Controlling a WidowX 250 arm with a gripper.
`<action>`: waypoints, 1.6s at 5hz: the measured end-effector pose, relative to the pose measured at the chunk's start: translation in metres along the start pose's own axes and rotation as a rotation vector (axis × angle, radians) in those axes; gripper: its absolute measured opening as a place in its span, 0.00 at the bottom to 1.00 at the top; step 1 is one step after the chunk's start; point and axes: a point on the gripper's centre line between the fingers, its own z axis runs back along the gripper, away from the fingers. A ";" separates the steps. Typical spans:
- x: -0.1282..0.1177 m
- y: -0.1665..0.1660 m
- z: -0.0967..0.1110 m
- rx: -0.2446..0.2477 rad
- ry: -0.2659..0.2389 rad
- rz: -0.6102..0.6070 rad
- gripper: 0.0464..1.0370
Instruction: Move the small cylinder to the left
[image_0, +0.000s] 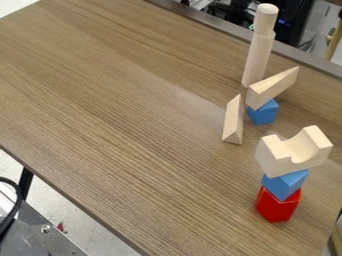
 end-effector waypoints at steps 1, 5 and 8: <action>0.005 0.001 -0.005 -0.003 0.000 0.002 0.96; 0.007 0.011 -0.021 -0.014 0.029 0.019 0.91; 0.006 0.019 -0.022 0.013 0.034 0.051 0.46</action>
